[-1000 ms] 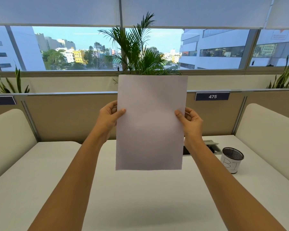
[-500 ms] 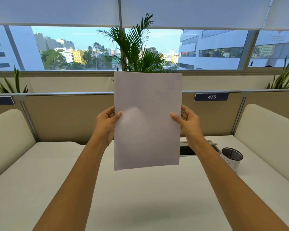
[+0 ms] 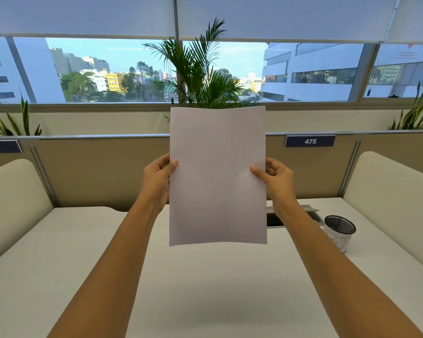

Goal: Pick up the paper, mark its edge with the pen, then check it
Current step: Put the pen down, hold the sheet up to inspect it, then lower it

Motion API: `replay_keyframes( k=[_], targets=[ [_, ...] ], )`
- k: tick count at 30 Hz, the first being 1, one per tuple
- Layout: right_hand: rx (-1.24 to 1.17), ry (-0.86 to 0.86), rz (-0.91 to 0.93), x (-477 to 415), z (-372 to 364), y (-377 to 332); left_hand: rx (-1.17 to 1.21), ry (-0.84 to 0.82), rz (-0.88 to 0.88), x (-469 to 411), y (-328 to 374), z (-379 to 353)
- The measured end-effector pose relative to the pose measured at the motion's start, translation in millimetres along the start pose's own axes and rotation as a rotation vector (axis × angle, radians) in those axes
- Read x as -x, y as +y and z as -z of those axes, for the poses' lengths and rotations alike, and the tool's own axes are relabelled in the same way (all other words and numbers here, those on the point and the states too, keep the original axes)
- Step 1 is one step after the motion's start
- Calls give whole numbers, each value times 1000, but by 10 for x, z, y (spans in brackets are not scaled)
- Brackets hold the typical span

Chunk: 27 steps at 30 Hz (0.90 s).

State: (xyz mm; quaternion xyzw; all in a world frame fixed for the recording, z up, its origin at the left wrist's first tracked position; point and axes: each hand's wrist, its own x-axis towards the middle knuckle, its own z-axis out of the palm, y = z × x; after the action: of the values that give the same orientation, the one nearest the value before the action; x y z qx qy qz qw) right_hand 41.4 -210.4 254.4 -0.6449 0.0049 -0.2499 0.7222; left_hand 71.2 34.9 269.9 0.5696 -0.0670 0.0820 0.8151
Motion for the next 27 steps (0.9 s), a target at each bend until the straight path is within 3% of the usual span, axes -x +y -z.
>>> replay_keyframes(
  k=[8, 10, 13, 16, 19, 23, 27],
  targets=[
    [59, 118, 58, 131, -241, 100, -403, 282, -153, 100, -22, -142],
    [153, 116, 117, 194, -375, 144, -430, 195, -166, 142, -48, -221],
    [349, 118, 237, 312, -606, 231, -375, -20, -52, 208, -118, -378],
    [481, 61, 375, 430, -857, 340, -339, -94, 59, 218, -210, -451],
    [551, 8, 420, 501, -1070, 434, -391, -29, 20, 170, -273, -371],
    [575, -148, 411, 544, -1247, 584, -463, 64, -19, 48, -337, -174],
    [494, -314, 281, 498, -1305, 735, -469, 114, 11, -113, -362, 71]
  ],
)
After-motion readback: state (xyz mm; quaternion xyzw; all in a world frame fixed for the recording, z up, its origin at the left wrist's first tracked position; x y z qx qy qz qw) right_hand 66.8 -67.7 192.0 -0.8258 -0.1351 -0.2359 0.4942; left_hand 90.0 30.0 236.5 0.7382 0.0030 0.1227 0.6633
